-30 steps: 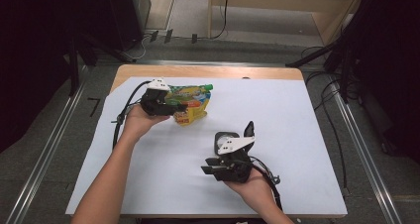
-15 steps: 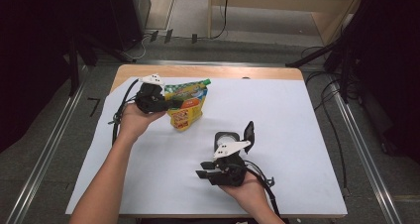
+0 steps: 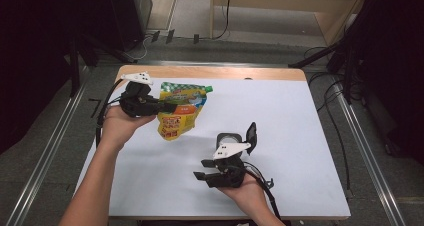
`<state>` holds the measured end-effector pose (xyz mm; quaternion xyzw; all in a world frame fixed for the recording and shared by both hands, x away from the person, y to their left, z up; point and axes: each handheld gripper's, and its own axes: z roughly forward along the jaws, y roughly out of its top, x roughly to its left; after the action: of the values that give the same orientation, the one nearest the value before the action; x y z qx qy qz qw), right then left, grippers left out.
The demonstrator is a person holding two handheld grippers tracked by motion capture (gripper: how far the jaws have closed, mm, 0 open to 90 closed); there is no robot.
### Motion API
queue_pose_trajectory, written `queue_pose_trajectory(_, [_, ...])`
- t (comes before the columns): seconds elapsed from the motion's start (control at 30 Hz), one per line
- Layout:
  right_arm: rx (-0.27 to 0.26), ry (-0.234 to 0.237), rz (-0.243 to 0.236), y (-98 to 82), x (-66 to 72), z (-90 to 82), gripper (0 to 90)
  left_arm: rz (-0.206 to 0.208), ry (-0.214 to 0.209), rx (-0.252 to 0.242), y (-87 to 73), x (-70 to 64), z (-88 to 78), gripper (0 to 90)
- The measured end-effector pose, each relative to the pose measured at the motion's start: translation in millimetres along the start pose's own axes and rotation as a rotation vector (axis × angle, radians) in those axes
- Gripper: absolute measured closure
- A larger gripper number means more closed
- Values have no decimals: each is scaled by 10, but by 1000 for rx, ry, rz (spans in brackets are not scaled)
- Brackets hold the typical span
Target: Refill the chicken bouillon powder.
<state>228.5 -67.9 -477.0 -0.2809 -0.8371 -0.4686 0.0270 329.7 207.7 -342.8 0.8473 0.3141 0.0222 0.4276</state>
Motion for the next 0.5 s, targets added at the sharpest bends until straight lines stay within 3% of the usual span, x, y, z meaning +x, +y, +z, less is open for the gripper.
queue_pose_trajectory(0.07, [-7,-5,-8,11,13,9,545,-3,-7,13,37,-87,-69,881])
queue_pose_trajectory(0.2, [-22,-16,-72,34,49,31,547,-10,-16,5,89,-266,-202,881])
queue_pose_trajectory(0.4, [-16,-31,-62,100,76,96,544,-20,-53,22,64,-445,-272,881])
queue_pose_trajectory(0.5, [-40,-62,-63,164,94,134,553,-29,-59,24,54,-505,-290,881])
